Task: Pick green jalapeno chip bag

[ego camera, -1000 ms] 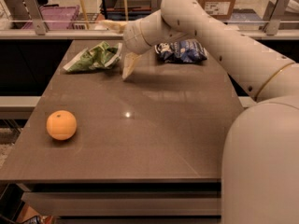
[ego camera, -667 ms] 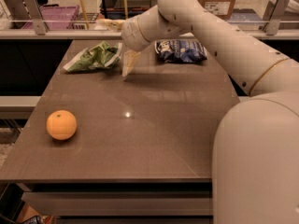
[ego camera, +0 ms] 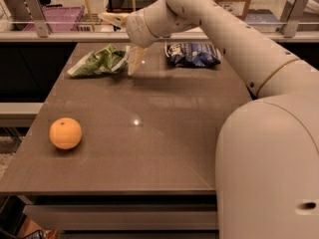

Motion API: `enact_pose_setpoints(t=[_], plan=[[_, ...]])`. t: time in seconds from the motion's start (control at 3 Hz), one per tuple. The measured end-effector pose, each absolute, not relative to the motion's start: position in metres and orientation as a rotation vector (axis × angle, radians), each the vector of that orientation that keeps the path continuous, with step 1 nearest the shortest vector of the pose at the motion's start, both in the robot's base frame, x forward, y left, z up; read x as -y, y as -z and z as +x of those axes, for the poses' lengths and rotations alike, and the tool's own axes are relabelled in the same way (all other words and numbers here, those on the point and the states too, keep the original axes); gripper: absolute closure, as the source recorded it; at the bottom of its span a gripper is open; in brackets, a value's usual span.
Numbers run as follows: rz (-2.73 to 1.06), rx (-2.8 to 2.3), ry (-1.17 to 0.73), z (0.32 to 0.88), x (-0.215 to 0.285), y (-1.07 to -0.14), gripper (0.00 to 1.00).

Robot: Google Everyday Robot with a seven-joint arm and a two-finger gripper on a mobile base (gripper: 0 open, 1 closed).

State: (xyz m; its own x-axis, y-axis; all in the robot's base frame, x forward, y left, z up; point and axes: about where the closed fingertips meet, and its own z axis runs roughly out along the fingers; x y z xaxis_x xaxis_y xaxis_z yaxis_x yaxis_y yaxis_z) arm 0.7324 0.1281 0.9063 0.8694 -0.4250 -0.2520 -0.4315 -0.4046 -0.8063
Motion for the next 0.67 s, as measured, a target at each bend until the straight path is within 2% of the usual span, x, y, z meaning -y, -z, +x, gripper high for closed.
enact_pose_setpoints(t=[0.67], plan=[[-2.009,-0.583,-0.042,0.7369,-0.1419,-0.9045,0.00]])
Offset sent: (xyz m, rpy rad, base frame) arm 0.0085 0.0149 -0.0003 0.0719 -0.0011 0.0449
